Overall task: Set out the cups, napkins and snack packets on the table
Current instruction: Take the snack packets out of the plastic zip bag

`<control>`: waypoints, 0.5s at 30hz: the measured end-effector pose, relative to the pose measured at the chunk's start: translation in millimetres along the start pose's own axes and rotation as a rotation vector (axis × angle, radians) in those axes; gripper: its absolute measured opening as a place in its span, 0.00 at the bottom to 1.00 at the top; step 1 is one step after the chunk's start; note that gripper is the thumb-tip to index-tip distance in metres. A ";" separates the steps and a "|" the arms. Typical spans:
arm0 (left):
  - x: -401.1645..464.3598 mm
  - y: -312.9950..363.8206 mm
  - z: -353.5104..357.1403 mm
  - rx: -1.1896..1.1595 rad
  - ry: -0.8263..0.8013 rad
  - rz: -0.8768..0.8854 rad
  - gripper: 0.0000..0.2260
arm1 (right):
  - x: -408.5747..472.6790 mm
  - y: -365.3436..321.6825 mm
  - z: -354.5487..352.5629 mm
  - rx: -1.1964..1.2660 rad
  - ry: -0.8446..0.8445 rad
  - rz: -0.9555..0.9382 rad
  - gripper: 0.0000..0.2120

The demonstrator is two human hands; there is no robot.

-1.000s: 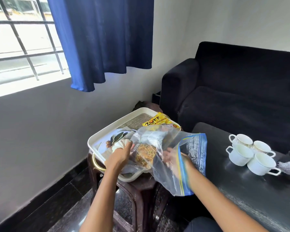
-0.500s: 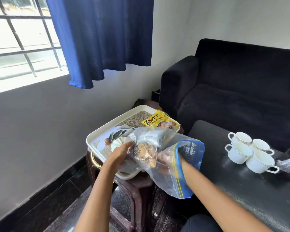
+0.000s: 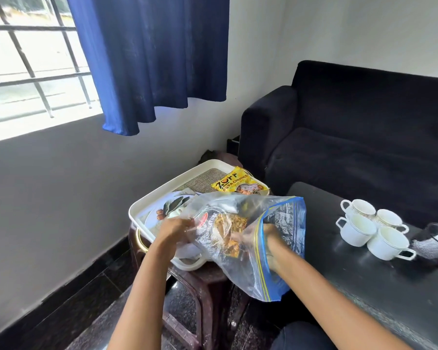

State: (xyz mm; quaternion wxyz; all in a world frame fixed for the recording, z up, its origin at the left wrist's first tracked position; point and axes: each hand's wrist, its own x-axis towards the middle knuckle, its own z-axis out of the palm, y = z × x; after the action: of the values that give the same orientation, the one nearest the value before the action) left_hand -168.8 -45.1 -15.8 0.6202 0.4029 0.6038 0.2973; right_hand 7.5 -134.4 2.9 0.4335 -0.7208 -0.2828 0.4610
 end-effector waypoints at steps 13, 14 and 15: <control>3.7 5.9 -31.7 -0.201 0.172 0.085 0.09 | -23.6 1.3 -62.4 0.100 -0.025 -0.092 0.05; 2.5 5.9 -34.9 -0.212 0.191 0.097 0.09 | -26.2 0.6 -67.2 0.110 -0.021 -0.094 0.05; 1.7 5.3 -38.7 -0.215 0.204 0.112 0.09 | -27.5 0.5 -72.2 0.125 -0.021 -0.101 0.04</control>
State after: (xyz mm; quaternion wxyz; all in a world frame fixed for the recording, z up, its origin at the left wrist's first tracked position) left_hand -206.3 -35.6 -10.0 0.5778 0.3347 0.6050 0.4337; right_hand 61.8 -183.1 28.5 0.4973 -0.6722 -0.2938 0.4631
